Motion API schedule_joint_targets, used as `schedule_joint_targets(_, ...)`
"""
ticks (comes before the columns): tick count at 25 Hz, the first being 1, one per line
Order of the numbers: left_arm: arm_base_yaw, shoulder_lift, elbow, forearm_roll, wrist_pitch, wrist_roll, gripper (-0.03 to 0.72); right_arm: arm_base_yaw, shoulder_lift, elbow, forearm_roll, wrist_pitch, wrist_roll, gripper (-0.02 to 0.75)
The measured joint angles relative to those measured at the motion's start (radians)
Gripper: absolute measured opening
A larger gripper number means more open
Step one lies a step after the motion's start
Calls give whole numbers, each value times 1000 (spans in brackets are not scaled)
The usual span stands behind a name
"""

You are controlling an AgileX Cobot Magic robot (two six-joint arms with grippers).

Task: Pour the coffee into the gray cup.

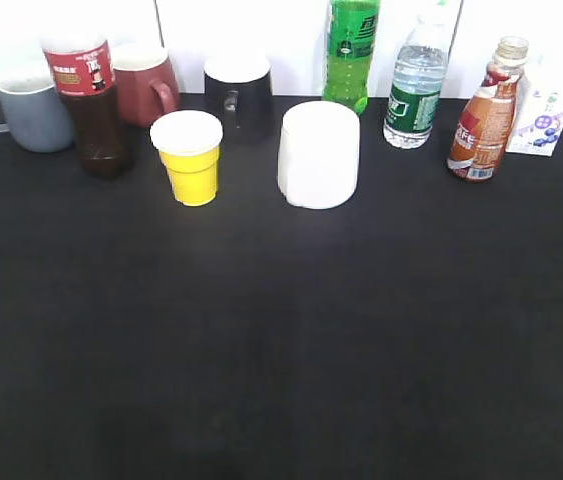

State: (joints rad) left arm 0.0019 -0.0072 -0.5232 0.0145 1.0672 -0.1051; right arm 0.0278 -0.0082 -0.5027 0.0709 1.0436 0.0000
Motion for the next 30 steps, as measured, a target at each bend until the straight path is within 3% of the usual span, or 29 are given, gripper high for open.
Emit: schedule_joint_targets(30, 0, 0, 0, -2, 0, 0, 239, 0, 0, 0, 0, -1, 0, 590)
